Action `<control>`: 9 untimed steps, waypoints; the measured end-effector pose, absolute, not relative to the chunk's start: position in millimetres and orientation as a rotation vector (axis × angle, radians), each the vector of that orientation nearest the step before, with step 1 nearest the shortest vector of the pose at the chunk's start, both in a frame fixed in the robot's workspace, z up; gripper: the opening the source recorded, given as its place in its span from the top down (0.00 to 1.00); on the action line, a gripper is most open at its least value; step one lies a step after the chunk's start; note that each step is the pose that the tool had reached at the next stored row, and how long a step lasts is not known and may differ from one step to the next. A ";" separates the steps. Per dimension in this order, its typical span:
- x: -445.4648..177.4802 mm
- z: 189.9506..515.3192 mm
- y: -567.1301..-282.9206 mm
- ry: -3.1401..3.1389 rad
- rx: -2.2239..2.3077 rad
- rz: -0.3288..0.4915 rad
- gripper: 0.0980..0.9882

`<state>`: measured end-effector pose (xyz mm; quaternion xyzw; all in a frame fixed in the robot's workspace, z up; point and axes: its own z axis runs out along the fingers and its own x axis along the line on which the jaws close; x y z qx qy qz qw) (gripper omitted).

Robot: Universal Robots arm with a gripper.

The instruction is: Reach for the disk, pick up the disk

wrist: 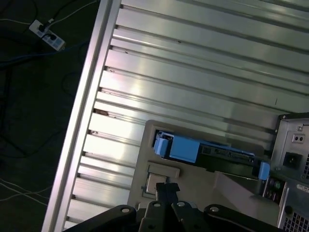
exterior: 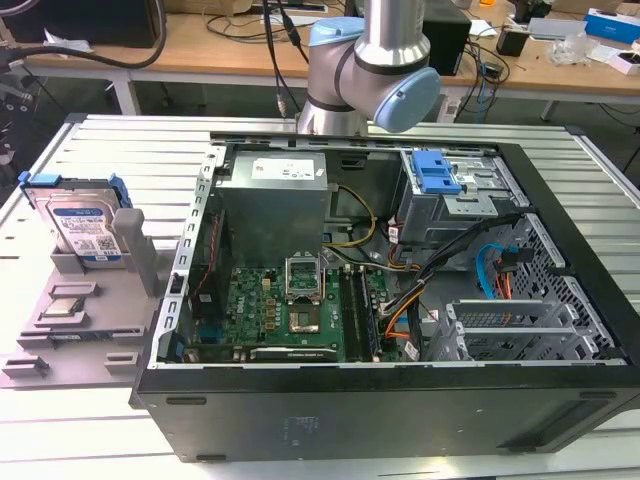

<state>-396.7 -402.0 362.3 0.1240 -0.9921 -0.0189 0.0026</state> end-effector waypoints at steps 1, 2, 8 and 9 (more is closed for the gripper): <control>-396.7 362.3 -402.0 -3.110 0.401 -0.059 0.99; -396.7 362.3 -402.0 -3.108 0.411 -0.059 0.99; -396.7 362.3 -402.0 -3.095 0.493 -0.059 0.99; -396.7 362.3 -402.0 -3.093 0.509 -0.059 0.99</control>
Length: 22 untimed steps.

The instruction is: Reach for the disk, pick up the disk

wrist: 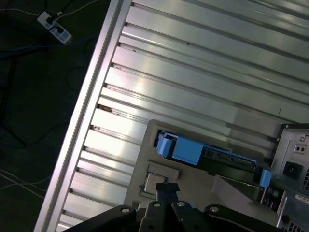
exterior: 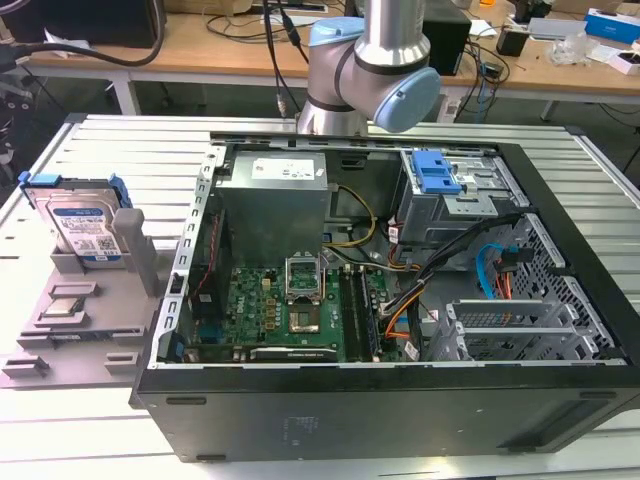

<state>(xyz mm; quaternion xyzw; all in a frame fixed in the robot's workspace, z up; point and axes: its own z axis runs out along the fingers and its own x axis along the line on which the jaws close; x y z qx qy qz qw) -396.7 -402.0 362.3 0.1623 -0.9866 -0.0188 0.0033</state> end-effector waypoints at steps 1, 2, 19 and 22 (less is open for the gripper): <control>-396.7 362.3 -402.0 -3.089 0.531 -0.059 0.99; -396.7 362.3 -402.0 -3.087 0.540 -0.059 0.99; -396.7 362.3 -402.0 -3.029 0.794 -0.058 0.99; -396.7 362.3 -402.0 -3.019 0.827 -0.058 0.99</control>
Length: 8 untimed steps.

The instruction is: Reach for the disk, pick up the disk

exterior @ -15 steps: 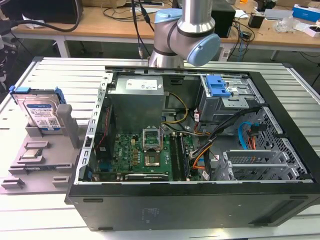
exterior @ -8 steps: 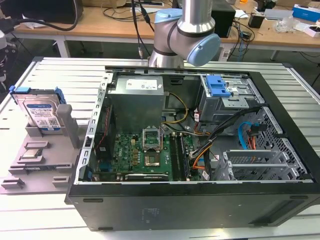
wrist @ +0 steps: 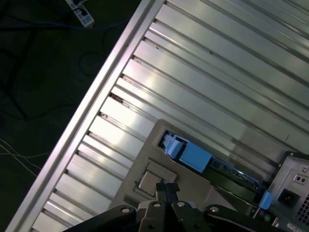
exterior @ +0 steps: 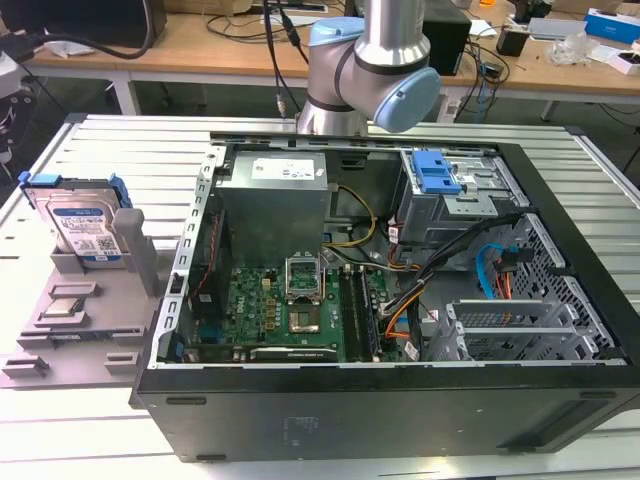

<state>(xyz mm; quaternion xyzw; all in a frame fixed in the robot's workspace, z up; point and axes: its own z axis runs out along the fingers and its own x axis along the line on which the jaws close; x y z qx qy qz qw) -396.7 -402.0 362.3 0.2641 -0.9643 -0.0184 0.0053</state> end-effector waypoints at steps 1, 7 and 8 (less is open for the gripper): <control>-396.7 362.3 -402.0 -3.016 0.839 -0.057 0.99; -396.7 362.3 -402.0 -2.990 0.924 -0.057 0.99; -396.7 362.3 -402.0 -2.984 0.941 -0.057 0.99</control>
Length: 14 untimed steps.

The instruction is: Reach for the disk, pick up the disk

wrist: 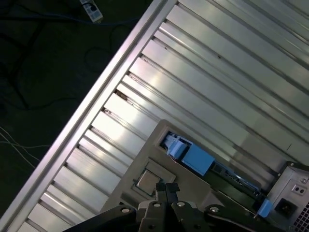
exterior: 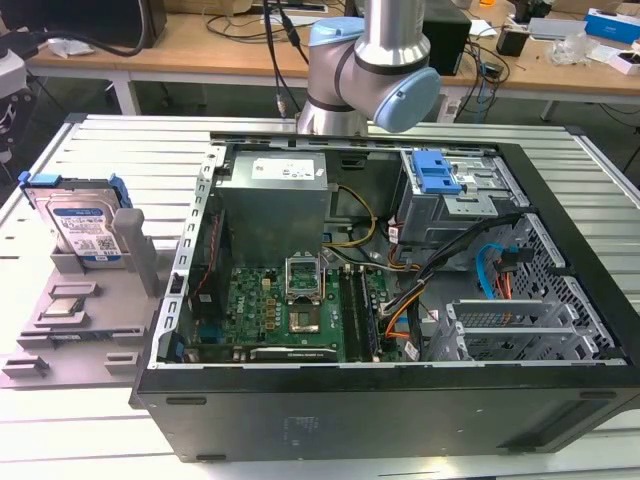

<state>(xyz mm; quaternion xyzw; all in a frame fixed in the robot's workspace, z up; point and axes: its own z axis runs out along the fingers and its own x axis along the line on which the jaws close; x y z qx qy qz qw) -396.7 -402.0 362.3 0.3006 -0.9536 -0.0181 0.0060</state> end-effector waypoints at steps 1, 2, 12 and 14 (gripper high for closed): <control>-396.7 362.3 -402.0 -2.980 0.955 -0.057 0.99; -396.7 362.3 -402.0 -2.977 0.964 -0.057 0.99; -396.7 362.3 -402.1 -2.927 1.100 -0.056 0.99; -396.7 362.3 -402.1 -2.920 1.118 -0.055 0.99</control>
